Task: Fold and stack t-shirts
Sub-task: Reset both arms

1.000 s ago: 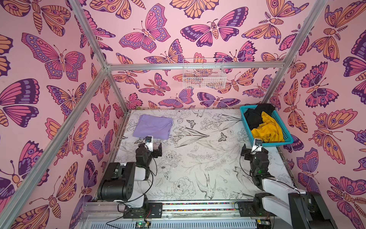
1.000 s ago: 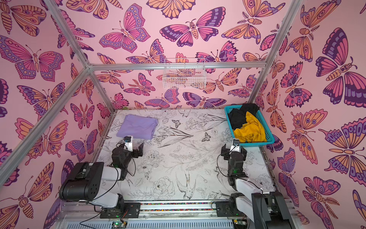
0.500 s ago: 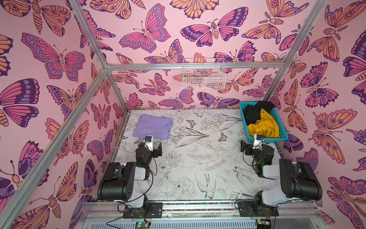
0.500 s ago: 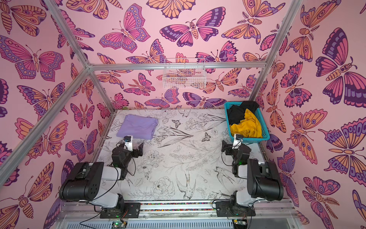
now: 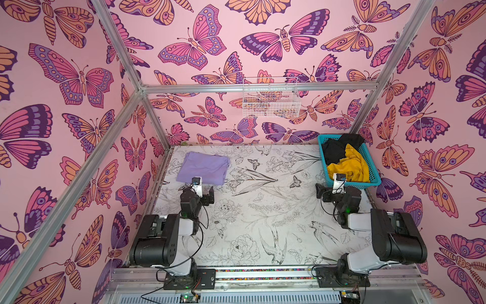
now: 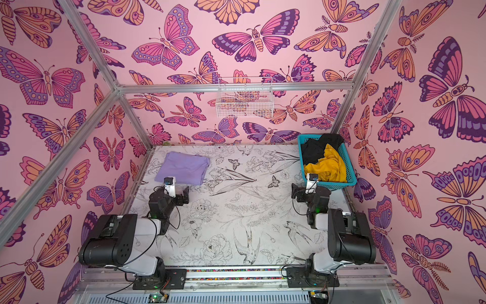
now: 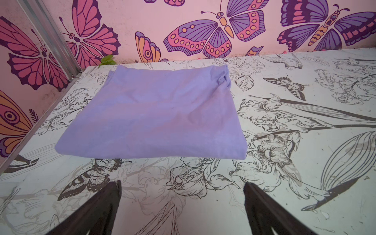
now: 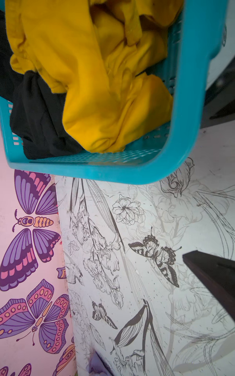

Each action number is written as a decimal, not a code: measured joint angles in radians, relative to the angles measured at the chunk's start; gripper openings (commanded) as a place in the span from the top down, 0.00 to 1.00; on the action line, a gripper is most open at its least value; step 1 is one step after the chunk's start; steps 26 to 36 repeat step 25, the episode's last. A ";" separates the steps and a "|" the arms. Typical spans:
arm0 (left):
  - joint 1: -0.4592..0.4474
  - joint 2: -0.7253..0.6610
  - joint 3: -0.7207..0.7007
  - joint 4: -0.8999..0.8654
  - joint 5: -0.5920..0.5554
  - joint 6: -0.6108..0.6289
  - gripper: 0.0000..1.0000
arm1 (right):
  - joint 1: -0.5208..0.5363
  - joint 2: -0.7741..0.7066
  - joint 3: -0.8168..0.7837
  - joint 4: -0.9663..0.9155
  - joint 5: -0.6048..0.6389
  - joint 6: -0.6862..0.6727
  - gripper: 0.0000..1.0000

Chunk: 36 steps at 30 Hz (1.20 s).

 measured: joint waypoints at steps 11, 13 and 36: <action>0.000 0.000 0.000 -0.018 -0.007 -0.006 0.01 | 0.000 0.000 0.000 0.000 0.000 0.000 0.01; 0.000 0.000 0.000 -0.019 -0.007 -0.006 0.01 | 0.000 0.000 0.000 -0.001 0.000 0.000 0.01; 0.000 0.005 0.036 -0.039 -0.007 -0.006 0.01 | 0.000 0.000 0.000 -0.001 0.000 0.000 0.01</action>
